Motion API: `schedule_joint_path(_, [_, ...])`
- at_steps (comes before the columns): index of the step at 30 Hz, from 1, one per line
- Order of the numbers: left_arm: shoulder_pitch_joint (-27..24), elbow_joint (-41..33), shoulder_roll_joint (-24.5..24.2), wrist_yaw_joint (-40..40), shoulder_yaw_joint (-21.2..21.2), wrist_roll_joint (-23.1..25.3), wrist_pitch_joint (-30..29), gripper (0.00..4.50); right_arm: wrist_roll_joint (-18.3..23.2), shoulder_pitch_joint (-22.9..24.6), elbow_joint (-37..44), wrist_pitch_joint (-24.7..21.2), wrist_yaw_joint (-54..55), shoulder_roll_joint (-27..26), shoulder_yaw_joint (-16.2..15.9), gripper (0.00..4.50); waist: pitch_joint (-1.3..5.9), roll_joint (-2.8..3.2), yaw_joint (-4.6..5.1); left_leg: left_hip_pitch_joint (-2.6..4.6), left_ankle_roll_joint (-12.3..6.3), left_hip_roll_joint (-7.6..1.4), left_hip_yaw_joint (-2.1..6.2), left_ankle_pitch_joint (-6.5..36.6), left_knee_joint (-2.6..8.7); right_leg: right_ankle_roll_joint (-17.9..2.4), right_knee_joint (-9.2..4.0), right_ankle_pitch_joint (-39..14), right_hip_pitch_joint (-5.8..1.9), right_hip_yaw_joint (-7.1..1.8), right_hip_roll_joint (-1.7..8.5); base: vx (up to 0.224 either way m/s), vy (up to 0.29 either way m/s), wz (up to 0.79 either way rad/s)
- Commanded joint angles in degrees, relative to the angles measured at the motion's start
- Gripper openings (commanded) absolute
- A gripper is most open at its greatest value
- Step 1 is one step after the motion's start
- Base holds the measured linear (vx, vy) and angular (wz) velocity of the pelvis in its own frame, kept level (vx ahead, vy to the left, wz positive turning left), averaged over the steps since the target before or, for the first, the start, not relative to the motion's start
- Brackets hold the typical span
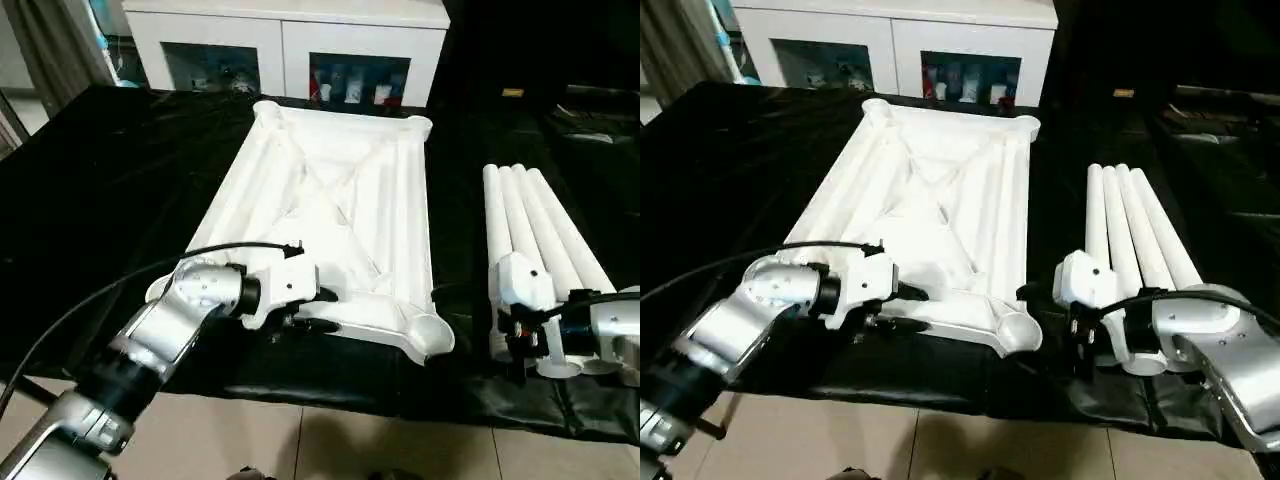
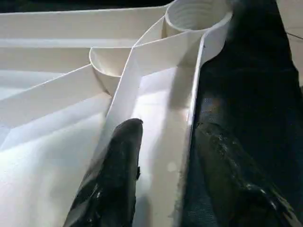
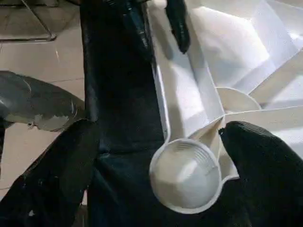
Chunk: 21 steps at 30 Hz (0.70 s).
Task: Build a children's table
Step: Move to table
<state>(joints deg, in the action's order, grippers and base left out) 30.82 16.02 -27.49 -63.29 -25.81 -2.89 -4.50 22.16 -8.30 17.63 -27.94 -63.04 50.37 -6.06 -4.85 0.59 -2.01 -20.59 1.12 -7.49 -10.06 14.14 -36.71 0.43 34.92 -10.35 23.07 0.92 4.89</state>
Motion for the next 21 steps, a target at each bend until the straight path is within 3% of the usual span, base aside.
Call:
schedule_joint_path(1, [0.85, 1.09, 0.02, -1.56, -0.73, 0.37, 0.47, 1.76, -0.57, 0.63, 1.42, 0.55, -0.24, 0.7, 0.06, 4.5, 3.21, -0.22, -0.24, 0.22, -4.78, -5.45, 2.24, 7.48, 5.9, -18.53, -3.58, -7.67, -2.75, -2.31, 4.19, 0.0, 0.0, 0.0])
schedule_joint_path(4, [1.75, 2.61, 0.01, -4.29, -1.73, 0.42, 0.44, 1.44, -0.38, 1.2, 2.08, 0.29, 0.15, 0.97, 0.09, 4.5, 3.14, 0.2, -0.27, 0.35, -4.54, -5.48, 2.21, 8.44, 5.98, -18.9, -3.7, -8.09, -2.69, -2.35, 4.2, 0.0, 0.0, 0.0])
schedule_joint_path(10, [2.09, 2.8, -0.03, -7.22, -2.59, -0.11, -0.66, 1.06, -0.78, 1.79, 2.17, 0.5, 0.24, 1.23, 0.44, 4.5, 3.15, 0.28, -0.3, 0.27, -4.35, -5.6, 2.23, 8.2, 6.0, -19.36, -3.65, -7.88, -2.88, -2.38, 4.34, 0.0, 0.0, 0.0])
schedule_joint_path(17, [3.21, 6.8, 1.44, -4.12, -2.82, 3.63, 2.28, 0.51, -1.48, 2.53, 2.56, 0.59, 0.51, 1.25, 0.2, 4.5, 3.48, 0.28, -0.39, 0.2, -5.61, -5.58, 2.15, 5.9, 5.69, -20.06, -3.33, -4.41, -3.09, -2.31, 4.37, 0.0, 0.0, 0.0])
schedule_joint_path(21, [3.18, 7.03, 1.11, -3.35, -2.64, 4.51, 1.85, 0.29, -1.77, 2.64, 2.62, 0.68, 0.79, 1.2, -0.19, 4.5, 3.33, 0.31, -0.35, 0.18, -5.3, -5.66, 2.23, 7.17, 5.89, -19.66, -3.53, -6.48, -3.08, -2.31, 4.41, 0.0, 0.0, 0.0])
